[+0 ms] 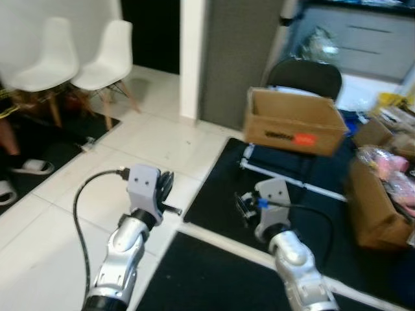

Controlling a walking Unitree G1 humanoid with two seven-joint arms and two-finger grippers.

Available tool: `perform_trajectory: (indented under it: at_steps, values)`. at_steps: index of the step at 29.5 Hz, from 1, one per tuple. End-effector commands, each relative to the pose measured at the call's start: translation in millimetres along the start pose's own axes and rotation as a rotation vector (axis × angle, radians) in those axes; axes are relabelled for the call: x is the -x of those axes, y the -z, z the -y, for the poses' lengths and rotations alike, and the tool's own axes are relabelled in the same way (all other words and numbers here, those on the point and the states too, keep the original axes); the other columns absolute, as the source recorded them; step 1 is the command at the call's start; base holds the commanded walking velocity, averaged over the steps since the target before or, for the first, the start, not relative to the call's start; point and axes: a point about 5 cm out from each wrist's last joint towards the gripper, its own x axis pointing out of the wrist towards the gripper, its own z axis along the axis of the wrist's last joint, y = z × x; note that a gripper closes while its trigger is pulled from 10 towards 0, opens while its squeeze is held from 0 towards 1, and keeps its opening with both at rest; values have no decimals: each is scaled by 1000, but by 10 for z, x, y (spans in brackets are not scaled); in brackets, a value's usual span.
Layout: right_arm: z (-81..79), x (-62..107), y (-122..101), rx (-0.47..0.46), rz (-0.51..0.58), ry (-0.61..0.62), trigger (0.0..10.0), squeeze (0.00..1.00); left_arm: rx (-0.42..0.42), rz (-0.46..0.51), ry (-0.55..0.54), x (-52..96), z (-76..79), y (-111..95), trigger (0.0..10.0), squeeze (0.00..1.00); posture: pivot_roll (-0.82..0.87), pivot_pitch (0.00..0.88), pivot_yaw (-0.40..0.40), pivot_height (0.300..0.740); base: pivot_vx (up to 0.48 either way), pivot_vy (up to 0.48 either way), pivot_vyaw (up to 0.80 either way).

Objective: Picking trash to rubbish bin

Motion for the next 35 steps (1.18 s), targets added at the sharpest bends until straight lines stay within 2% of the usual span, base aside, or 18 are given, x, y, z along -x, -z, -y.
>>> perform_trajectory:
  at_steps: [1, 23, 35]
  values:
    - [47, 17, 45, -14, -26, 20, 10000, 0, 25, -26, 5, -3, 23, 38, 10000, 0, -26, 61, 17, 740, 0, 0, -800]
    - [53, 17, 93, -44, -55, 32, 10000, 0, -7, -43, -9, -9, 20, 41, 10000, 0, -19, 69, 20, 740, 0, 0, -793]
    - [-3, 14, 99, -18, -55, 0, 10000, 0, -4, -47, -21, -22, 7, 36, 10000, 0, -15, 69, 19, 740, 382, 0, 0]
